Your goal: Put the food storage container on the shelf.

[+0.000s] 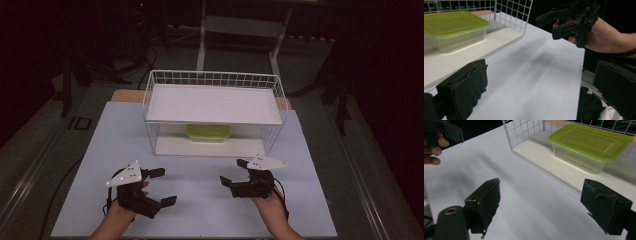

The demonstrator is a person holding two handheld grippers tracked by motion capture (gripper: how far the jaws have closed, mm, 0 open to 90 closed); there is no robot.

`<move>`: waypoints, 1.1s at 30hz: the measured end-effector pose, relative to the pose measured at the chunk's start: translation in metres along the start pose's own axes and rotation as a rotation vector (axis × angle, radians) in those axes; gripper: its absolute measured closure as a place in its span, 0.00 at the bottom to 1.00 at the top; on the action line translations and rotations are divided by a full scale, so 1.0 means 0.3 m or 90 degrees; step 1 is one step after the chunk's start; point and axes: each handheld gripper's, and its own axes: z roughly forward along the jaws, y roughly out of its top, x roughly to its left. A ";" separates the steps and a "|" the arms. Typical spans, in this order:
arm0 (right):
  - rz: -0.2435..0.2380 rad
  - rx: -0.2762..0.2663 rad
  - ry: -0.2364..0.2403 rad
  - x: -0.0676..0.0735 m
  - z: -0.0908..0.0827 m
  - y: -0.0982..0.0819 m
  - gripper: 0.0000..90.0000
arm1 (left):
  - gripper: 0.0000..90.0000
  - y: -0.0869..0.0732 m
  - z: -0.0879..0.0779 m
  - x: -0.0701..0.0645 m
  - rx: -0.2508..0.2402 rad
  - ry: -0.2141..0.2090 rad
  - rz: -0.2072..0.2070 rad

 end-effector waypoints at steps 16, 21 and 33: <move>-0.008 0.007 0.033 -0.029 -0.059 -0.110 0.18 | 0.00 -0.054 0.018 -0.016 0.008 -0.001 0.026; -0.026 0.004 0.043 -0.038 -0.052 -0.129 0.18 | 0.00 -0.070 0.027 -0.006 0.013 0.000 0.018; -0.075 0.023 0.053 -0.071 -0.020 -0.177 0.18 | 0.00 -0.107 0.041 0.005 0.047 0.040 0.048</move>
